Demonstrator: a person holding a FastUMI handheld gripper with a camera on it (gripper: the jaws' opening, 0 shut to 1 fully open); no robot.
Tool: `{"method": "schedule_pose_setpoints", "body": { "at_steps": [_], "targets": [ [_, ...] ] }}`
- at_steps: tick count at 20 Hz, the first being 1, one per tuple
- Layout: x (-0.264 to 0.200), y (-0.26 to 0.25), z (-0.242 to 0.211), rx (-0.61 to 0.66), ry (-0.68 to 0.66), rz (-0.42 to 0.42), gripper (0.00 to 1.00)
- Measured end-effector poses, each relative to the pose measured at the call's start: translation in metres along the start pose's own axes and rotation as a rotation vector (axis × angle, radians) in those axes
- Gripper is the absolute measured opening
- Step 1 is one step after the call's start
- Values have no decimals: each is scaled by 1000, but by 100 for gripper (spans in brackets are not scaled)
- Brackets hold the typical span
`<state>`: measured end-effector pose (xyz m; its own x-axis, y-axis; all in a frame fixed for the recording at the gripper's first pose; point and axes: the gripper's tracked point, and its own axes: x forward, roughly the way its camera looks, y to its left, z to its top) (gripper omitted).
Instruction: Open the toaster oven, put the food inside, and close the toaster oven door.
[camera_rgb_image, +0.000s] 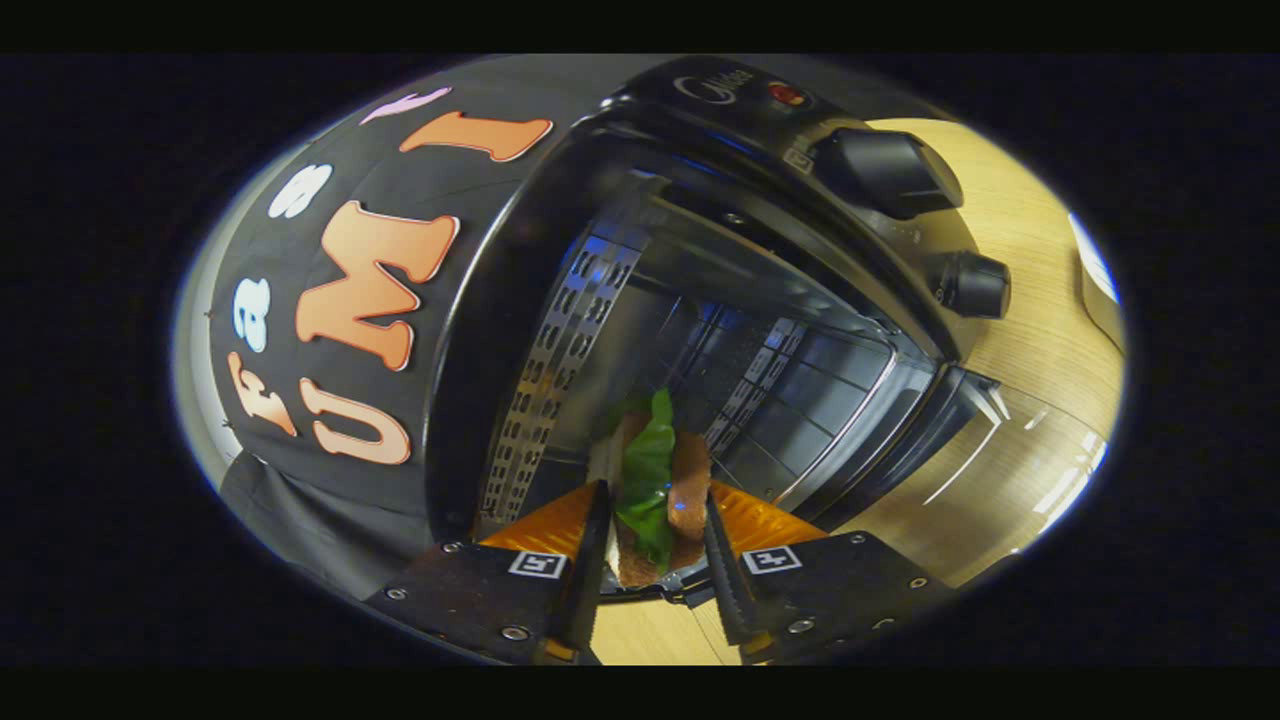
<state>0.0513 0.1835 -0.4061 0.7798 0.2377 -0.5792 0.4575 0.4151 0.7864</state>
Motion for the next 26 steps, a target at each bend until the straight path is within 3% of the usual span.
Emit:
{"method": "schedule_pose_setpoints", "body": {
  "at_steps": [7,10,15,19,26],
  "targets": [
    [-28,-4,-4,-169,67,-43,72],
    [-31,-18,-9,-262,131,-116,88],
    [-55,-36,-9,-413,191,-190,89],
    [-85,-45,-8,-610,241,-225,90],
    [-139,-63,-21,-853,325,-234,90]
  ]
}}
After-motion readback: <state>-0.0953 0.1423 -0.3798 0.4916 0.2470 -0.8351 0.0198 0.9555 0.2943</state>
